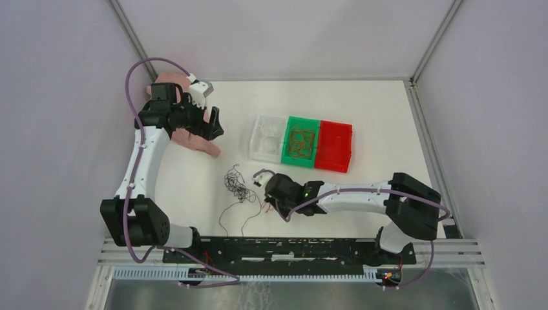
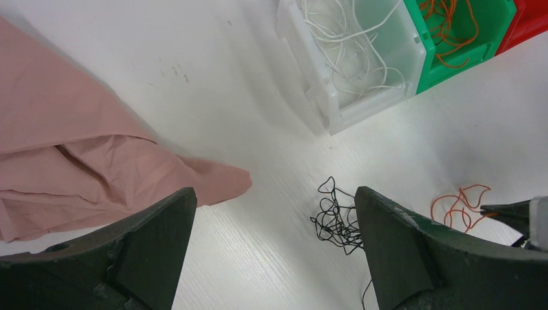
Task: Untangle the cables
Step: Place the cable in the bin.
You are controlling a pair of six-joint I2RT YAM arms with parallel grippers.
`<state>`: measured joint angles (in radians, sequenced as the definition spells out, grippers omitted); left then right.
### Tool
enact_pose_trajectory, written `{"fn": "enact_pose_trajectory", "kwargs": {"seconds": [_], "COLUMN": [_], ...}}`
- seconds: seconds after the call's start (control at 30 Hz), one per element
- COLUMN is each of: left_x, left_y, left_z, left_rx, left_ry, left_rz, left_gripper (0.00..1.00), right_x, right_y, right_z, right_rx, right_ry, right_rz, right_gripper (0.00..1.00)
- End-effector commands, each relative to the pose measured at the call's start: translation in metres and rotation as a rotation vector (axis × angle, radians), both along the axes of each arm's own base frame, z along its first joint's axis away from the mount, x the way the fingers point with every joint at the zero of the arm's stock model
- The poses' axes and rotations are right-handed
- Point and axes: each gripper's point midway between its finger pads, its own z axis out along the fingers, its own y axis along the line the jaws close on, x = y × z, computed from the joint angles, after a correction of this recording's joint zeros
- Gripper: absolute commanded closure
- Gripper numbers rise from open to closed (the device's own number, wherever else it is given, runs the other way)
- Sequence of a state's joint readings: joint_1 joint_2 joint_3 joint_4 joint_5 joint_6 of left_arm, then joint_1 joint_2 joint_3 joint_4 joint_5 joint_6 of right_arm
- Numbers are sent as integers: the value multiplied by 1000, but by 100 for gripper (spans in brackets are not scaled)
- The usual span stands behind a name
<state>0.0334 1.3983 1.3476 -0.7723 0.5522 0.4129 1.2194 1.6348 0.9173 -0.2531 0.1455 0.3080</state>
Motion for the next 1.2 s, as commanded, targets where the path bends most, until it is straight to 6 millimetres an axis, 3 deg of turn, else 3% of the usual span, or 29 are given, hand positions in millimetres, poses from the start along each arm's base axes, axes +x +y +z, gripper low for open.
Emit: {"fn": "enact_pose_trajectory", "kwargs": {"seconds": [0.0, 0.1, 0.23, 0.5, 0.7, 0.8, 1.03, 1.17], "left_x": [-3, -2, -4, -12, -11, -12, -22, -23], "left_y": [1, 0, -1, -4, -3, -2, -6, -4], "left_z": [14, 16, 15, 8, 5, 2, -18, -23], "left_rx": [19, 9, 3, 4, 10, 17, 9, 22], "left_ry": [-65, -63, -59, -43, -39, -30, 21, 36], "left_rz": [-28, -23, -25, -62, -64, -71, -108, -107], "left_gripper": [1, 1, 1, 1, 1, 1, 1, 1], "right_x": [59, 96, 141, 224, 264, 275, 275, 273], "right_y": [-4, -22, -45, -76, -86, -91, -97, -102], "right_z": [77, 111, 139, 154, 184, 170, 85, 54], "right_rx": [154, 190, 196, 229, 313, 261, 116, 63], "right_ry": [-136, -177, -227, -241, -259, -242, -118, -84], "right_rz": [-127, -200, -289, -441, -519, -547, -592, -623], "right_gripper": [100, 100, 100, 100, 99, 98, 90, 89]}}
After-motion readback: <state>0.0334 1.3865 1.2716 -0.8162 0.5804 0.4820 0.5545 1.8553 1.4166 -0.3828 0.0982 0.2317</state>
